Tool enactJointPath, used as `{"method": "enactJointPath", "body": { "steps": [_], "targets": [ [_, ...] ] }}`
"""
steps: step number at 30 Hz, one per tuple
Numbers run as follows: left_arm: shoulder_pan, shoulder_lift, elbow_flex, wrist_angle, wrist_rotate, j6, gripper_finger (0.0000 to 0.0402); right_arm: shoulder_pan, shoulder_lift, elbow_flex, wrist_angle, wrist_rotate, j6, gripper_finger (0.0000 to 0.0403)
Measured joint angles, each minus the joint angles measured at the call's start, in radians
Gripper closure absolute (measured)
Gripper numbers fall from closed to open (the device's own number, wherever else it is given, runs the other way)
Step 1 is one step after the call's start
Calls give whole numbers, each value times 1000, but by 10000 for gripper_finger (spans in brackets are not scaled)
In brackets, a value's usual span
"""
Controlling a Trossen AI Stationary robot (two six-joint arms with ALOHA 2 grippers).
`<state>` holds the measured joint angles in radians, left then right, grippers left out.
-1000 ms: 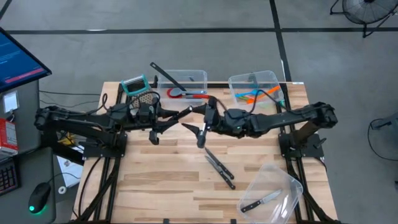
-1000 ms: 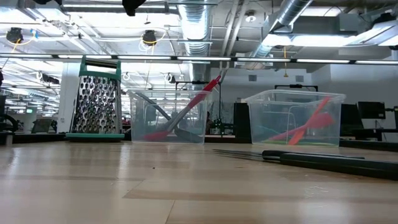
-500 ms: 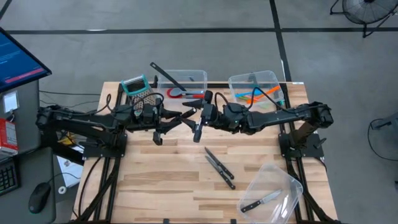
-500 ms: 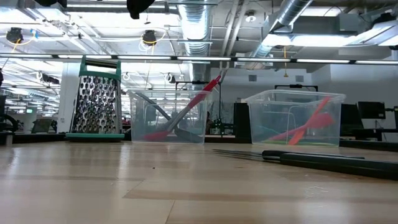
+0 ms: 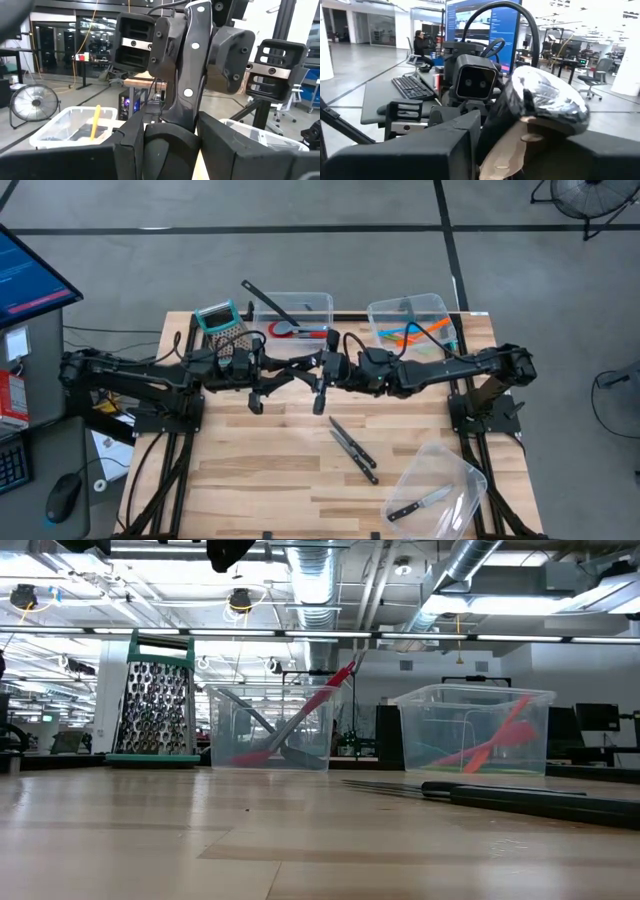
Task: Pick & Place Kitchen Items
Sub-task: Put the black knife into the bottom transparent bin
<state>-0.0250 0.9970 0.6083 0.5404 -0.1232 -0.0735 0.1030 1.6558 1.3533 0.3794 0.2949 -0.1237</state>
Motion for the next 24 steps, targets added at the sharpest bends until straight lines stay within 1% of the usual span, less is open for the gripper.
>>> {"method": "enactJointPath", "body": {
  "steps": [3, 4, 5, 7, 10, 12, 15, 16, 18, 21, 24],
  "targets": [
    [0, 0, 0, 0, -2, -2, 279, 1, 0, 0, 0, 28, 8, 317],
    [0, 0, 0, 0, -4, -4, 267, 2, -1, 0, 0, 37, 9, 317],
    [0, 0, 0, 2, -12, -8, 246, 3, -4, 0, -7, 56, 3, 317],
    [1, -2, 0, 3, -19, -5, 188, 2, -7, 5, -25, 97, 0, 318],
    [1, -2, 1, -8, -13, -21, 104, 1, -30, 37, -145, 175, -8, 318],
    [0, -3, 1, -20, -5, -23, 60, 2, -39, 73, -209, 200, -1, 318],
    [-1, -9, 1, -50, -3, -52, 22, 21, -77, 117, -455, 255, 46, 318],
    [0, -13, 1, -67, -3, -65, 16, 32, -84, 140, -540, 269, 83, 318],
    [-3, -27, 1, -113, -6, -69, 11, 64, -123, 168, -786, 296, 185, 318],
    [-9, -51, 1, -177, -7, -76, 15, 130, -175, 209, -1077, 321, 407, 318],
    [-9, -70, 1, -222, -6, -96, 26, 228, -216, 209, -1336, 336, 723, 318]
  ]
}}
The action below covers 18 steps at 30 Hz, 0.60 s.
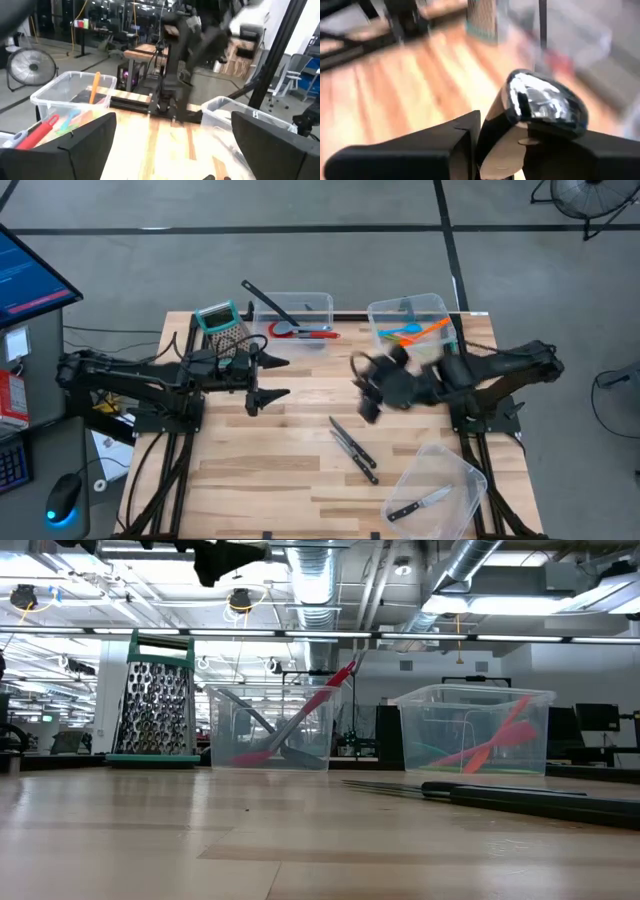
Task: Pick & Place Kitchen Items
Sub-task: Put the black knife into the bottom transparent bin
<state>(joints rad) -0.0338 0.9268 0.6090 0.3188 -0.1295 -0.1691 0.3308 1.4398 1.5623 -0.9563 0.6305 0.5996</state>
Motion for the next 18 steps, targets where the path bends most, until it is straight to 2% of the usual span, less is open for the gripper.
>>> {"method": "enactJointPath", "body": {
  "steps": [4, 8, 13, 18],
  "targets": [
    [0, -12, 0, -8, 0, -5, 41, 172, -22, 0, -269, -1, 440, 318],
    [0, -14, 0, -7, 1, -29, 58, 340, -14, 0, -385, -1, 793, 318],
    [0, -14, 0, -7, 15, -32, 85, 517, 50, 0, -448, -3, 1108, 318],
    [0, -14, 0, -6, 15, -32, 103, 628, 142, -1, -509, -32, 1356, 318]
  ]
}}
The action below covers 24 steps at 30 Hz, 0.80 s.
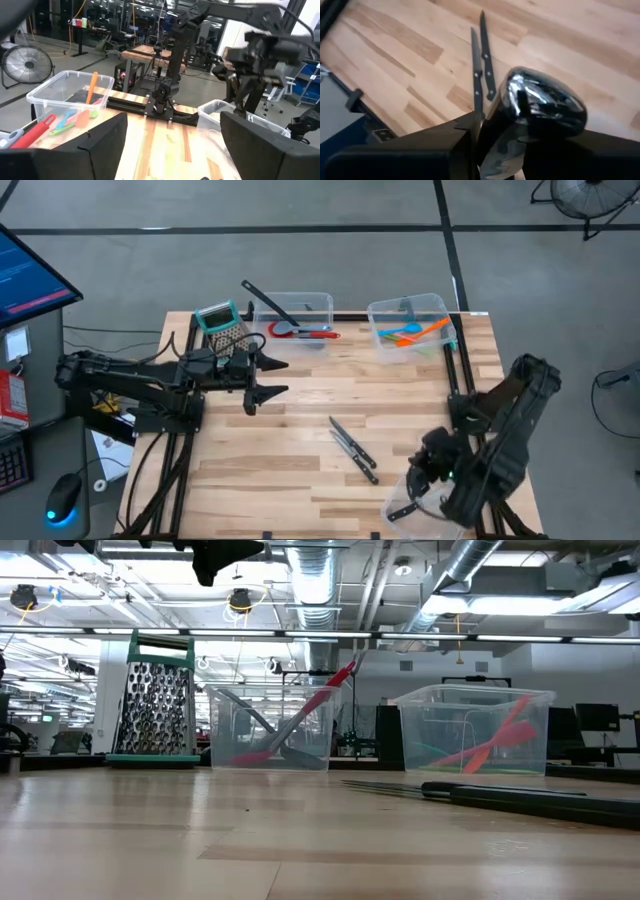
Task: Pick & Place Kitchen Items
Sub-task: Put the black knife into the bottom transparent bin
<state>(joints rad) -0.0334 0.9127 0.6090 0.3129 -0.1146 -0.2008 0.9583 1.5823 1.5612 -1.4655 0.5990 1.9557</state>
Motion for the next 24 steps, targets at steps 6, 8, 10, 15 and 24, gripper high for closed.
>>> {"method": "enactJointPath", "body": {
  "steps": [6, 8, 10, 15, 24],
  "targets": [
    [0, 0, 0, 1, 0, 0, 105, 52, 124, 0, 3, -42, 137, 318],
    [0, 0, 0, 1, 0, 1, 105, 66, 173, 0, 11, -82, 181, 318],
    [0, 2, 0, 2, 0, 6, 105, 75, 212, 0, 23, -129, 201, 318],
    [0, 33, 0, 5, -9, 12, 105, 71, 256, -1, 41, -160, 219, 318],
    [0, 127, 0, 14, -10, 11, 105, 56, 258, -1, 42, -157, 227, 317]
  ]
}}
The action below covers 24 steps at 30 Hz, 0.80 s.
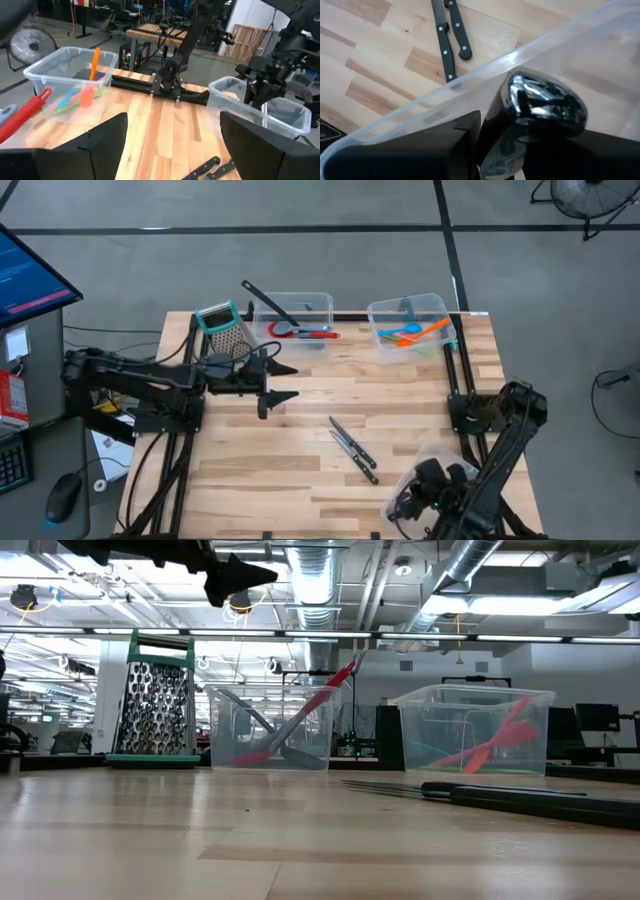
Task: Pick & Place Kitchen Items
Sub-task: Put the black knife into the bottom transparent bin, then move the silver knives to the center of the table
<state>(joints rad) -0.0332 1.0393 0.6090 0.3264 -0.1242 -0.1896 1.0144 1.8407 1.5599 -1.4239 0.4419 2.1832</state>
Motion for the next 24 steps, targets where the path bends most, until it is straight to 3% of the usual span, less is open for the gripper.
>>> {"method": "enactJointPath", "body": {
  "steps": [6, 14, 24],
  "targets": [
    [0, 44, 0, 27, 0, 19, 105, -1, 12, -9, -4, -26, 0, 281],
    [1, 56, 0, 35, 7, 64, 103, -1, 9, -11, -19, -27, -51, 265],
    [1, 118, 8, 50, 228, 237, 103, -15, -99, 40, -18, 52, -223, 202]
  ]
}}
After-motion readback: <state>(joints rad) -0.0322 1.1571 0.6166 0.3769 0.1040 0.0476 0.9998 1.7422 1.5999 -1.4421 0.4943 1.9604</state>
